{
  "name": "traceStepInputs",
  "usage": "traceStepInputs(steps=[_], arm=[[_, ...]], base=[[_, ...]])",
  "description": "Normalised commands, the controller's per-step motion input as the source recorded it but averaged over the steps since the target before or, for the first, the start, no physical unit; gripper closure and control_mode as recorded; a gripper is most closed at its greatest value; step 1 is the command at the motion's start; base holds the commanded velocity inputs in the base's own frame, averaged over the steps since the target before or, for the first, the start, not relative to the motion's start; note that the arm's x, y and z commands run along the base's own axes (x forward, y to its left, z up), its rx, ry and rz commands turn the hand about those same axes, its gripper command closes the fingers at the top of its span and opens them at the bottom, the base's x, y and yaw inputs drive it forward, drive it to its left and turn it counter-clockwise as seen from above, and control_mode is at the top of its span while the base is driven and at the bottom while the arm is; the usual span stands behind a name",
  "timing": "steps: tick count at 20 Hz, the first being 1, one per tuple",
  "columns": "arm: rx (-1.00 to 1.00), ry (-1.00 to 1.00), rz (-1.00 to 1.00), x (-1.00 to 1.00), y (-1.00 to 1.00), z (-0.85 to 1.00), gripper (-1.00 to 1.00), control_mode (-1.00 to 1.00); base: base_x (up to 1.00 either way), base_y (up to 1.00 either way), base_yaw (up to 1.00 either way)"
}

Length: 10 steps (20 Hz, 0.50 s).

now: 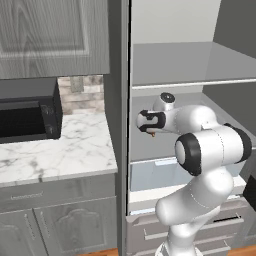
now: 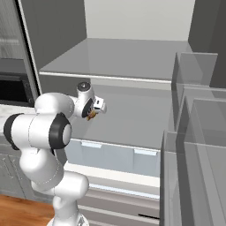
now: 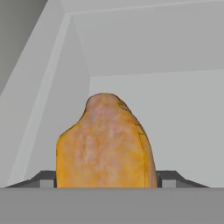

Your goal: Gather the lime and eggplant from the fridge and place them on a tray on the dining counter. Then gather the chicken drumsticks from the fridge and place them on the other tray.

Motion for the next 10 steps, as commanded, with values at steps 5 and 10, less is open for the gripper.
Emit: traceStepInputs(steps=[5, 10], arm=[[0.00, 0.00, 0.00, 0.00, 0.00, -0.02, 1.00, -1.00], [0.00, 0.00, 0.00, 0.00, 0.00, 0.00, 1.00, -1.00]], base=[[0.00, 0.00, 0.00], [0.00, 0.00, 0.00]])
